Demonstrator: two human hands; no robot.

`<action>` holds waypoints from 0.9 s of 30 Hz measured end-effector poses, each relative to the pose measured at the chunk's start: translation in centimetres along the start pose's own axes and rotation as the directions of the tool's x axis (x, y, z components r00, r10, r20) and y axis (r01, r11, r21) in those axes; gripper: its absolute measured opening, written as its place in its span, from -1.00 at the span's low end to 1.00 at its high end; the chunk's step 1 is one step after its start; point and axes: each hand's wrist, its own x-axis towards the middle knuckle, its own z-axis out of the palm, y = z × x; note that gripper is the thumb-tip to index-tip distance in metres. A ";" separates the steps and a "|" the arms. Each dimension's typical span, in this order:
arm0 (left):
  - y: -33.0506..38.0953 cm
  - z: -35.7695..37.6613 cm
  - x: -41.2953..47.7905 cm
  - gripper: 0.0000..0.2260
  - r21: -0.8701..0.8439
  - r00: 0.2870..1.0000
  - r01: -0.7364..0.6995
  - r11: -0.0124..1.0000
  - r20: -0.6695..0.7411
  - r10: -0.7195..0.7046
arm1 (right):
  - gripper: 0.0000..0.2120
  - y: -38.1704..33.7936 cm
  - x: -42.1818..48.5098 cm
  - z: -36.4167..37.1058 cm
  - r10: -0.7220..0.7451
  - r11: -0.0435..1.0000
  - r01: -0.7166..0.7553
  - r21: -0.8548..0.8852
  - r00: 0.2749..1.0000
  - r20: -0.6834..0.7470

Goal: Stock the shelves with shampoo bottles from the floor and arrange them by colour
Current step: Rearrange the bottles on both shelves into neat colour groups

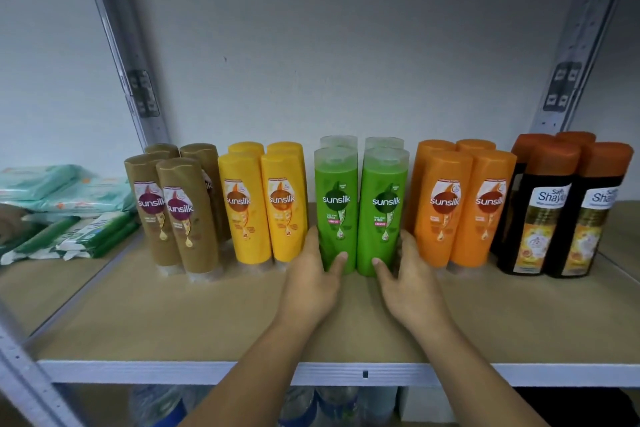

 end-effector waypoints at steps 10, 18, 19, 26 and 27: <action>-0.4 0.2 0.1 -0.62 0.012 1.000 -0.006 1.000 -0.015 0.006 | -0.52 0.1 0.0 0.5 0.017 0.999 -0.020 -0.029 0.997 -0.070; 0.7 -0.9 -1.0 -0.63 0.255 0.999 -0.041 0.966 0.039 0.032 | -0.48 -0.3 -0.7 0.0 0.075 0.970 -0.062 -0.234 0.996 0.047; 0.8 -1.4 -1.4 -0.63 0.309 0.998 -0.043 0.950 0.067 0.024 | -0.42 -0.4 -1.0 -0.1 0.107 0.957 -0.080 -0.278 0.991 0.086; 1.3 -5.6 -5.2 -0.70 0.561 0.943 -0.175 0.809 0.333 -0.027 | -0.54 -2.9 -4.0 0.2 0.165 0.878 -0.025 -0.478 0.953 0.254; 1.6 -6.3 -6.0 -0.71 0.566 0.934 -0.195 0.801 0.356 -0.024 | -0.56 -3.6 -4.6 0.5 0.161 0.870 -0.002 -0.494 0.947 0.279</action>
